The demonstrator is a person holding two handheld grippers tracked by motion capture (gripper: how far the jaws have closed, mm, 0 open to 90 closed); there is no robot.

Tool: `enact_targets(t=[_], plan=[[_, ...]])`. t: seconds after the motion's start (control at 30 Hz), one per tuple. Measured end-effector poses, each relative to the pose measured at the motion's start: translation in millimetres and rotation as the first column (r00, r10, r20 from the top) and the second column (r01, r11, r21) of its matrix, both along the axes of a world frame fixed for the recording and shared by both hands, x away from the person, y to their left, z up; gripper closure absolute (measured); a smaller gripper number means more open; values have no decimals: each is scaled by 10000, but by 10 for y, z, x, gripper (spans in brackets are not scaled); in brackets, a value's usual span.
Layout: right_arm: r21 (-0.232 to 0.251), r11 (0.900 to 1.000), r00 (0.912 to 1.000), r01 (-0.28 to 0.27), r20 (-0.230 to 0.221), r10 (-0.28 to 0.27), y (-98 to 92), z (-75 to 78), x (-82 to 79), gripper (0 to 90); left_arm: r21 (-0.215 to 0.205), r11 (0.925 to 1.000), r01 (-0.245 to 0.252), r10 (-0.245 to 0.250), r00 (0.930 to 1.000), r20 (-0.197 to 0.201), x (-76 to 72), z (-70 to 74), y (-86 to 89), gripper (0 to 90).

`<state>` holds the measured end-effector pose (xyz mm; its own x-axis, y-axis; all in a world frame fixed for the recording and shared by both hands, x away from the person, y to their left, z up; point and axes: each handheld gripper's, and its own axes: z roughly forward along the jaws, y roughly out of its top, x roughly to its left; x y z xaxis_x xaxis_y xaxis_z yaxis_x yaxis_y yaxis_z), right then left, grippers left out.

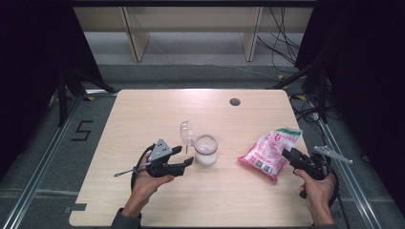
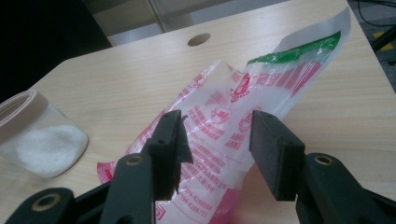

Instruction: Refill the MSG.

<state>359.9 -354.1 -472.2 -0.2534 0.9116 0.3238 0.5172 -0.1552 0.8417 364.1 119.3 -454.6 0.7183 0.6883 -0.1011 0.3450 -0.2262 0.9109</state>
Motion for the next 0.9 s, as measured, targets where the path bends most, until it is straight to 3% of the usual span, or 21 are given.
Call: enact_targets(t=[0.13,0.23,0.27,0.37,0.4,0.43,0.47,0.53,0.6,0.63,0.77,0.83,0.87,0.9], plan=[[67,10000,9999,-48,93,48,-18,-1,-19,540,37,10000,-58,58,10000,6,4,10,14,386],[327,9993,9997,206,-145,-201,21,32,-68,516,61,10000,-53,52,10000,47,18,17,39,392],[317,9994,9997,164,180,-170,26,27,-71,504,-97,9999,-101,101,9999,10,22,12,39,394],[-312,9993,9995,220,243,-213,47,42,-114,466,-63,9998,-167,166,9999,-14,28,20,70,413],[-194,9998,9988,86,485,-77,63,34,-130,461,-83,9998,-160,160,9999,-15,31,21,73,420],[-174,9991,9993,379,20,-379,107,64,-175,452,-102,9998,-183,183,9998,-17,34,22,75,421],[-408,9991,9991,111,403,-95,99,52,-173,445,-126,9997,-206,206,9998,-27,38,24,76,425],[-751,9972,9993,56,361,-29,122,64,-207,422,-142,9997,-211,210,9998,-39,47,27,85,426],[-629,9979,9981,-183,579,220,170,58,-231,410,-267,9995,-180,179,9998,-61,55,31,95,437],[-957,9944,9968,-457,612,517,184,59,-247,409,-308,9994,-156,154,9999,-53,60,33,100,444],[-1134,9898,9946,-865,466,922,293,84,-332,403,-311,9994,-164,164,9999,-21,65,52,120,461],[-1174,9870,9911,-1101,624,1180,323,70,-345,402,-163,9997,-167,168,9998,106,65,64,131,475],[-1169,9873,9932,-1079,308,1122,346,79,-378,399,-156,9998,-152,154,9998,109,66,66,134,482],[-1123,9868,9914,-1165,474,1224,364,69,-380,397,-221,9995,-213,213,9998,12,65,66,133,485]])
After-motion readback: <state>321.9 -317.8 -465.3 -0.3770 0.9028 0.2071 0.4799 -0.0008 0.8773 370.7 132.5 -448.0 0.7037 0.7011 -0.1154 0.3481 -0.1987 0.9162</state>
